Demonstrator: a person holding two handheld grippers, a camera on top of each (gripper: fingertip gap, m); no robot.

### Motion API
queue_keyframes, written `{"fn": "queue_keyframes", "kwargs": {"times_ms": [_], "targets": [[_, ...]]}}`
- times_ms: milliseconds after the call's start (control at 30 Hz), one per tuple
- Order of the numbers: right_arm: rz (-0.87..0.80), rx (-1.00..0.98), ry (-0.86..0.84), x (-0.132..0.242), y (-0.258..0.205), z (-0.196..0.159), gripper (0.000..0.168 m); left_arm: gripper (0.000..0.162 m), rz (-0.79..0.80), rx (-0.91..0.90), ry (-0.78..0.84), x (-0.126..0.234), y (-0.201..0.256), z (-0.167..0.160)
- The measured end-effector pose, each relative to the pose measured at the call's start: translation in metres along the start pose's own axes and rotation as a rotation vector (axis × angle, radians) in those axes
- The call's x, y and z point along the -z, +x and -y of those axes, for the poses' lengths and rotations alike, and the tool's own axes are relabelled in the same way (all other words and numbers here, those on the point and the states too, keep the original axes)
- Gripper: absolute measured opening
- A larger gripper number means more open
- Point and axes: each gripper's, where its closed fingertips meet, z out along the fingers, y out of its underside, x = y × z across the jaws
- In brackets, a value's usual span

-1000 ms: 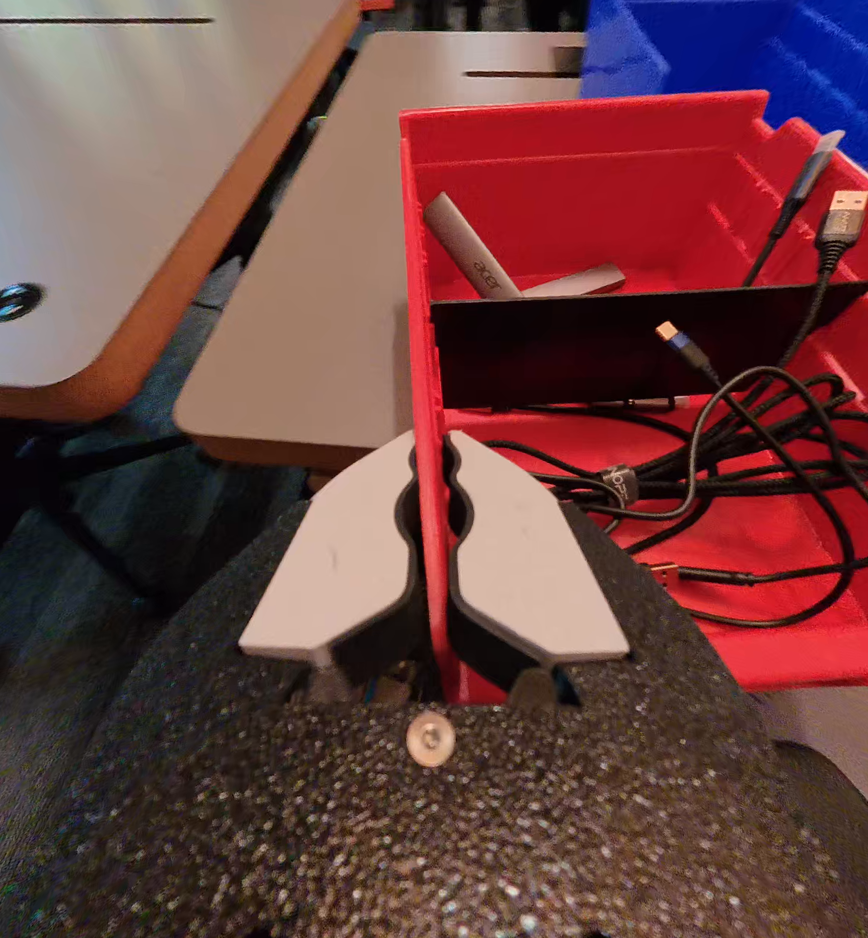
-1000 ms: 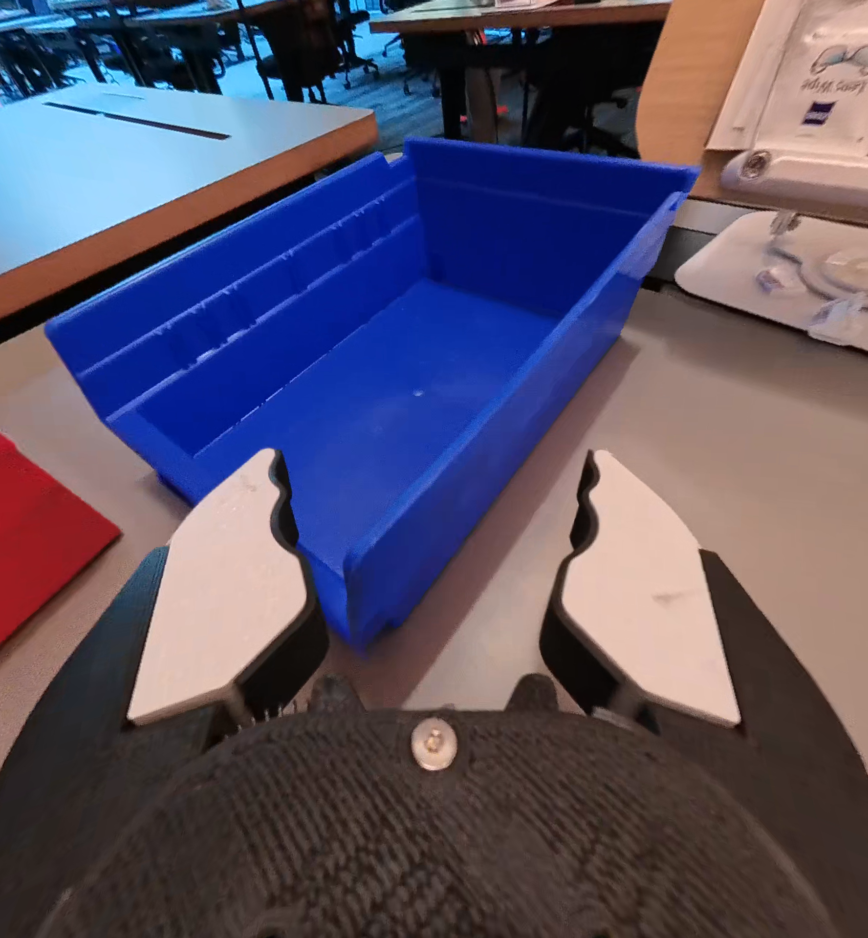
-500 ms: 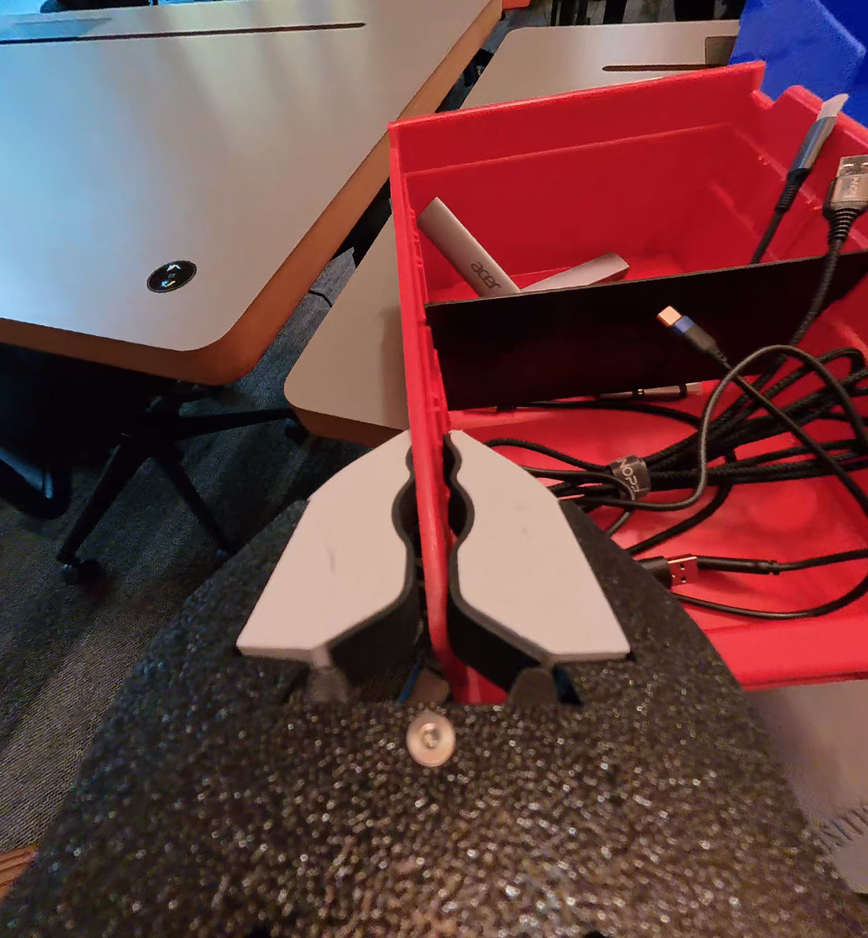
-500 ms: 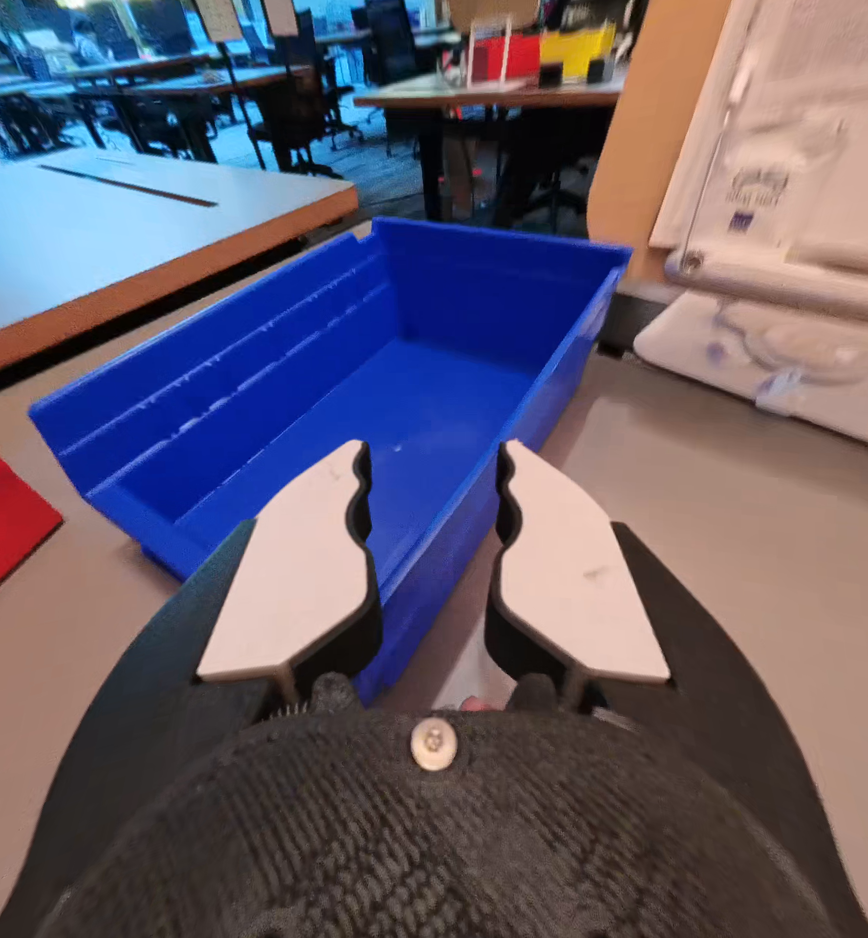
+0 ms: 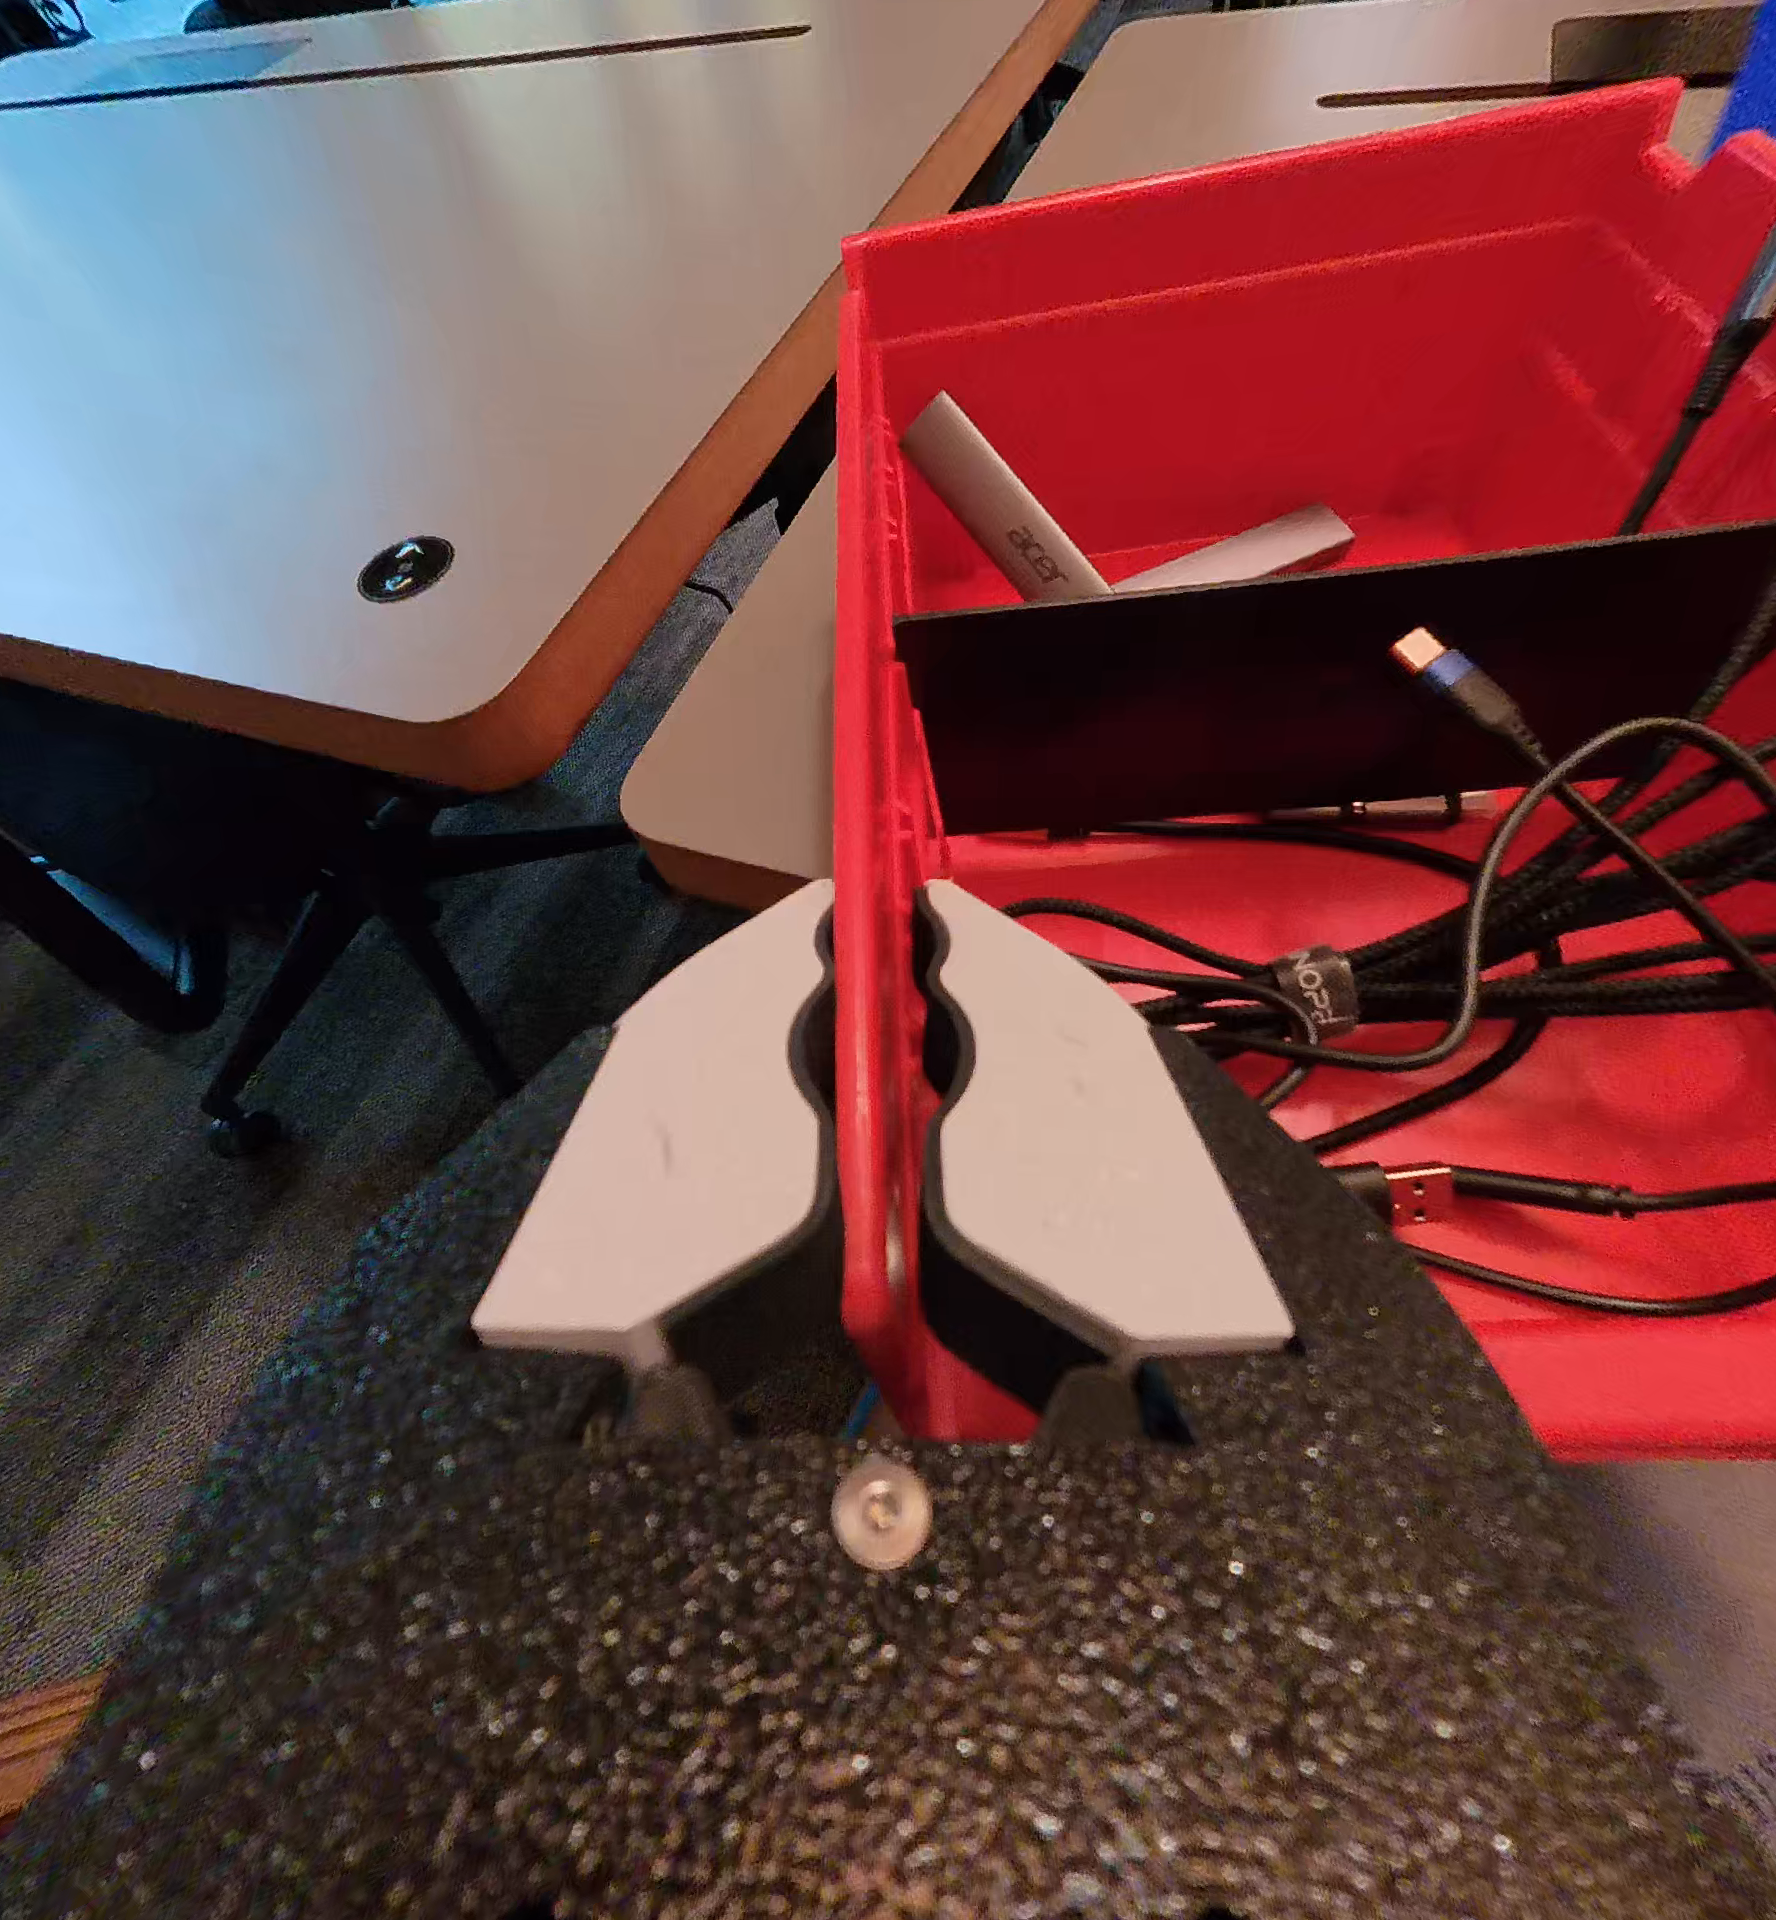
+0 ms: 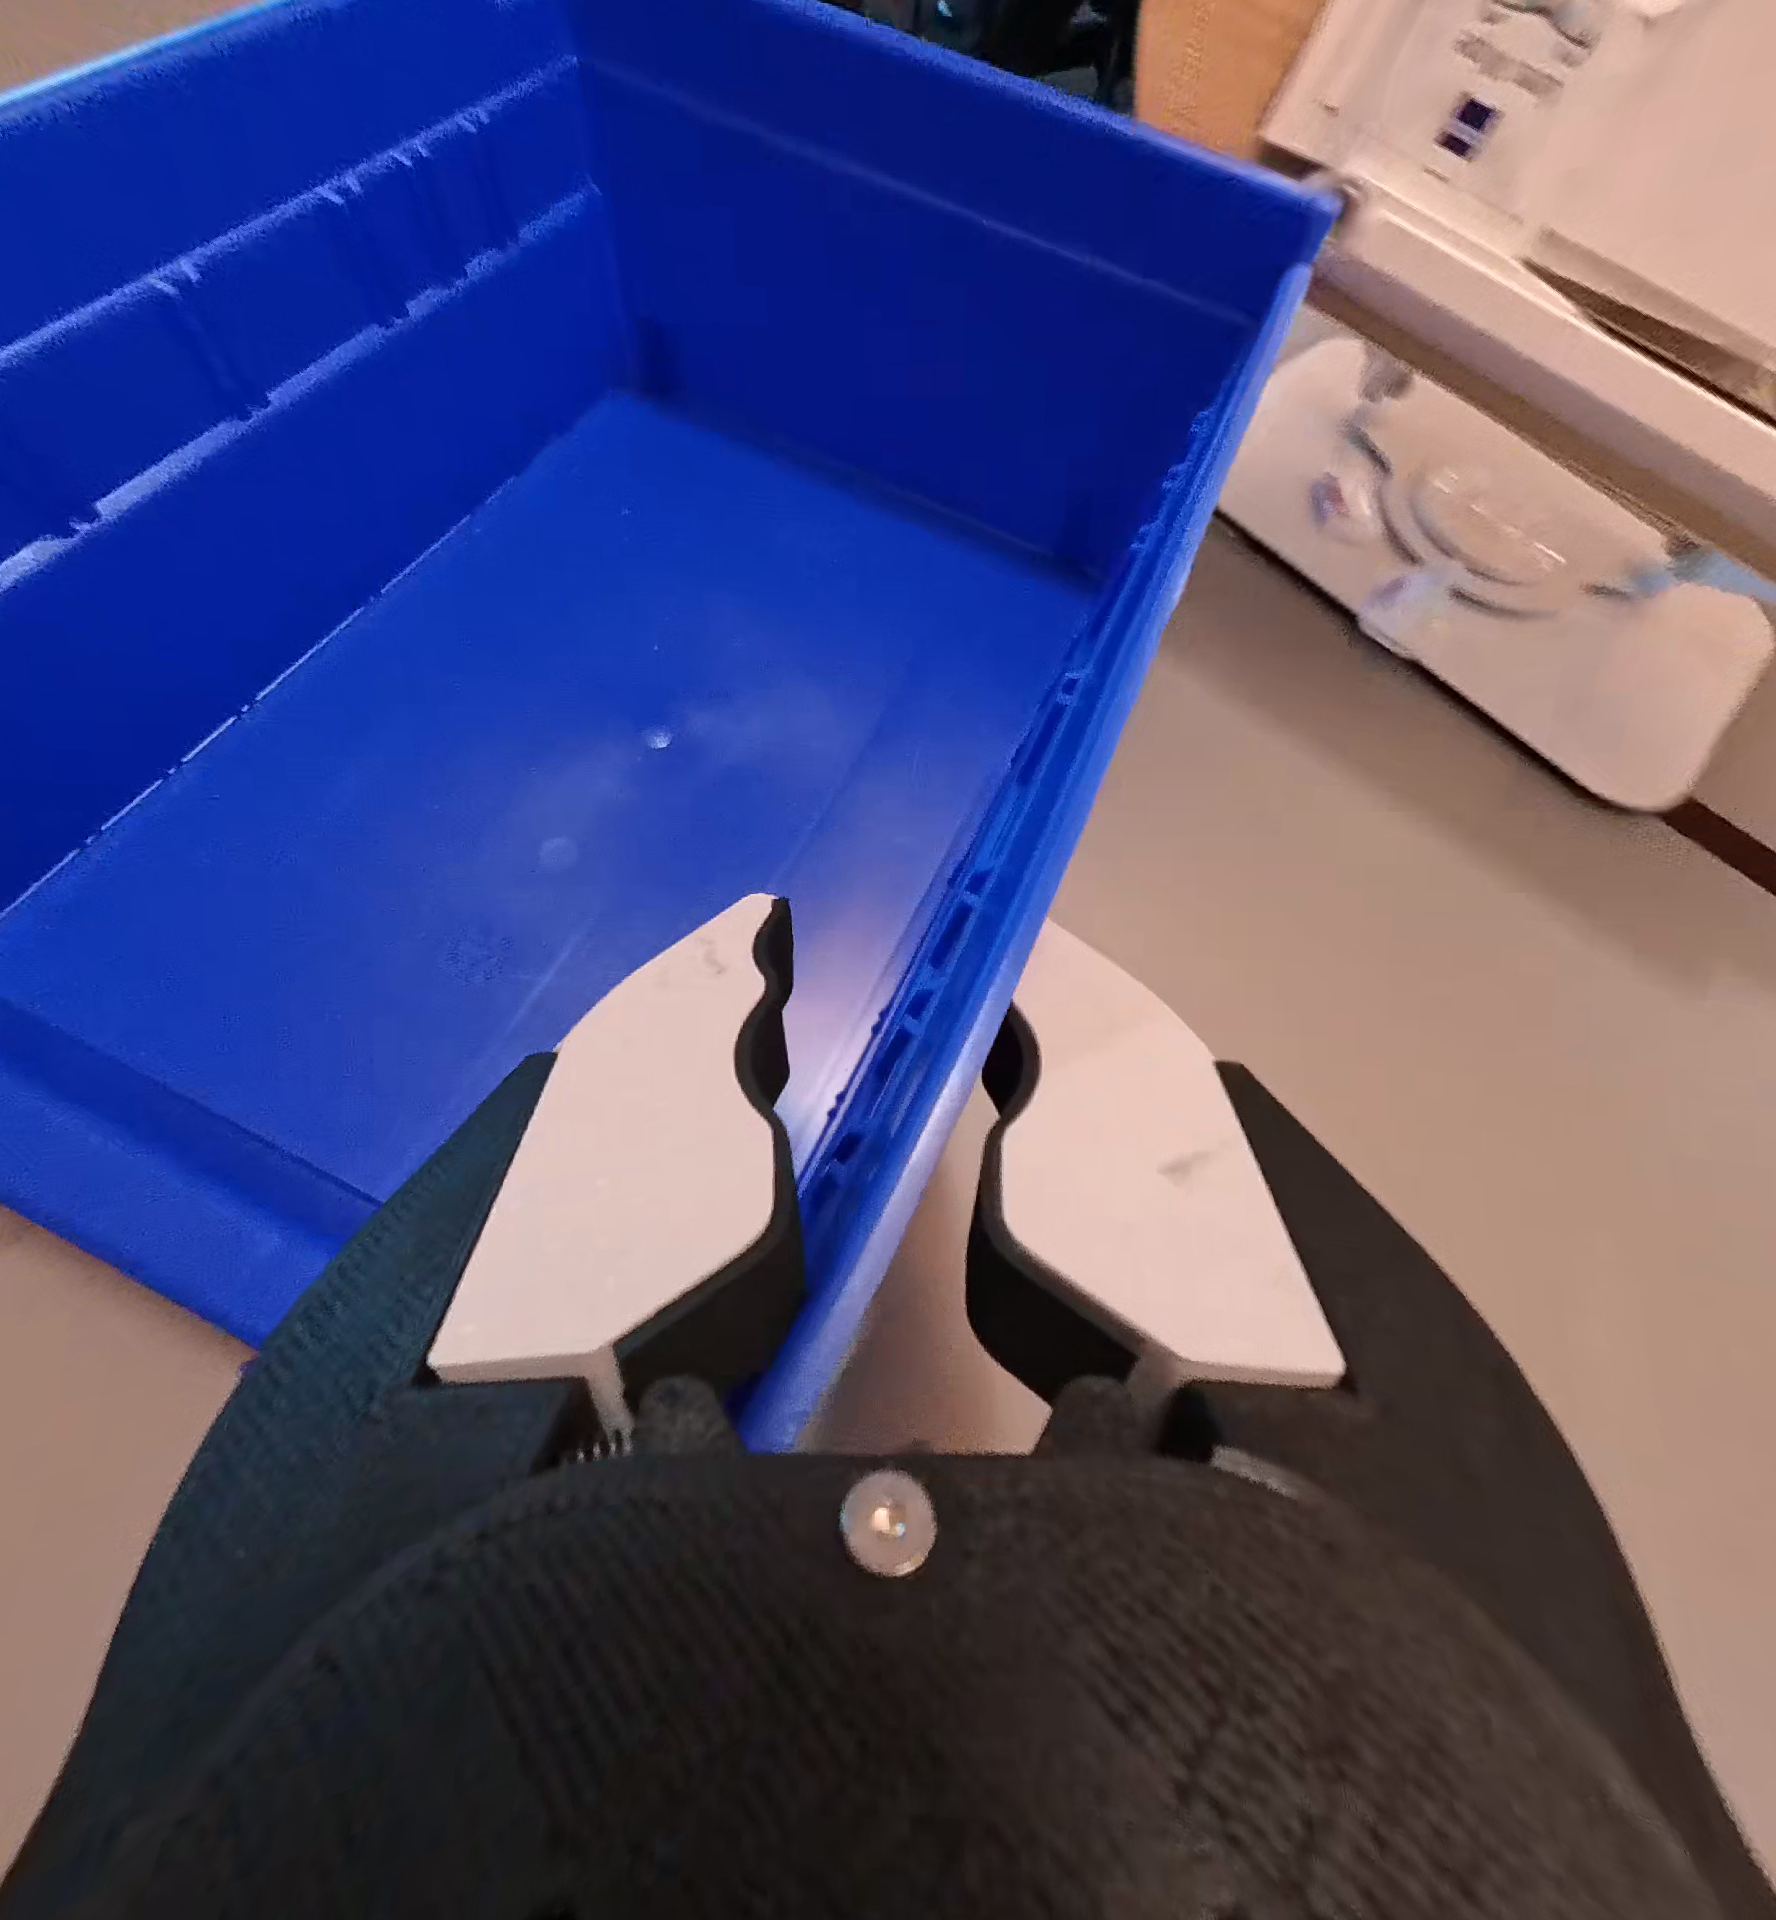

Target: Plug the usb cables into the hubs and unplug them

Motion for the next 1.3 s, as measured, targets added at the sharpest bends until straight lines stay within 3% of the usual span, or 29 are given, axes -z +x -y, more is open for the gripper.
{"fn": "queue_keyframes", "kwargs": {"times_ms": [33,267,433,733,933,1067,1167,1300], "targets": [[-0.007,-0.001,-0.004,0.011,0.008,-0.008,0.035,0.01,-0.005,0.008,0.003,-0.001,0.0,0.001],[-0.004,-0.016,-0.008,0.104,0.073,-0.058,0.033,0.005,-0.087,0.058,0.028,-0.018,0.012,0.014],[-0.113,-0.044,-0.041,0.161,0.141,-0.101,0.033,0.005,-0.127,0.052,0.026,-0.05,0.038,0.035],[-0.383,-0.281,-0.086,0.208,0.26,-0.187,0.036,0.005,-0.22,-0.015,0.067,-0.143,0.126,0.093],[-0.432,-0.393,-0.012,0.219,0.283,-0.195,0.038,0.006,-0.245,-0.073,0.086,-0.189,0.183,0.125],[-0.434,-0.363,-0.012,0.221,0.279,-0.195,0.043,0.008,-0.229,-0.121,0.08,-0.208,0.205,0.138],[-0.454,-0.292,0.013,0.231,0.277,-0.19,0.049,0.023,-0.162,-0.203,0.017,-0.21,0.203,0.146],[-0.491,-0.226,0.12,0.261,0.281,-0.164,0.059,0.041,-0.22,-0.229,0.082,-0.184,0.214,0.208]]}}
